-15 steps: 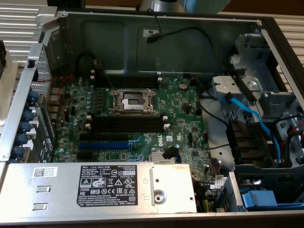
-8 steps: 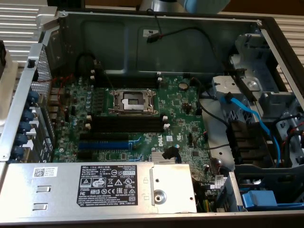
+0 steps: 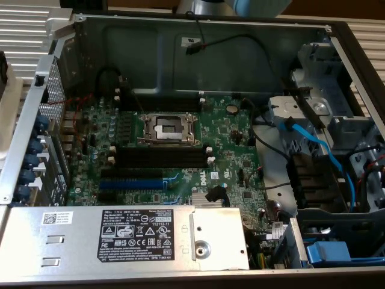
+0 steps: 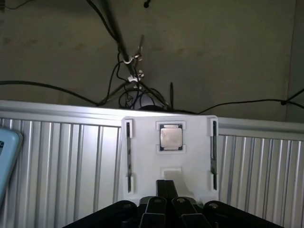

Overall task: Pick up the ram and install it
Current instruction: 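Pick up the ram and move it above insertion slot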

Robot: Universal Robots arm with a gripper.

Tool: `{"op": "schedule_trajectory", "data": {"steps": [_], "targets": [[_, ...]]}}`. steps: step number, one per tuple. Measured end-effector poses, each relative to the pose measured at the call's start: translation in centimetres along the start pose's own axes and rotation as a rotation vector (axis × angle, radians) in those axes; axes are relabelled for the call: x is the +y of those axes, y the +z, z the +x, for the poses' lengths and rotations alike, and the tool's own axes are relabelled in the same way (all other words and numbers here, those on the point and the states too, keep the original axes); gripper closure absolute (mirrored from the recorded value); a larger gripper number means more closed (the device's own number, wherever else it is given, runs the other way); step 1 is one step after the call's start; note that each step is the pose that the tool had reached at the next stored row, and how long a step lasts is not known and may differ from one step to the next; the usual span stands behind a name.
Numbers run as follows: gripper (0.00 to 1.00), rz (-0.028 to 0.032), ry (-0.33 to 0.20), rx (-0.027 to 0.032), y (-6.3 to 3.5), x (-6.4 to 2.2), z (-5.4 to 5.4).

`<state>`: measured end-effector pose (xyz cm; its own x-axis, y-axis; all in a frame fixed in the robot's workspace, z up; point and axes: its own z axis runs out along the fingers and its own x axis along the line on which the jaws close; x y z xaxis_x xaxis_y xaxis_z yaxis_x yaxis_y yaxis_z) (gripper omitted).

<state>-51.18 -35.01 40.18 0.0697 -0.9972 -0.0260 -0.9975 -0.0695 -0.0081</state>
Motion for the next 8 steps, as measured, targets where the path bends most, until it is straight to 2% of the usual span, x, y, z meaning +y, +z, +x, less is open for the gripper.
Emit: {"op": "schedule_trajectory", "data": {"steps": [8], "targets": [[0.90,-0.0007,-0.025,-0.0003,-0.03,0.16,1.1]]}}
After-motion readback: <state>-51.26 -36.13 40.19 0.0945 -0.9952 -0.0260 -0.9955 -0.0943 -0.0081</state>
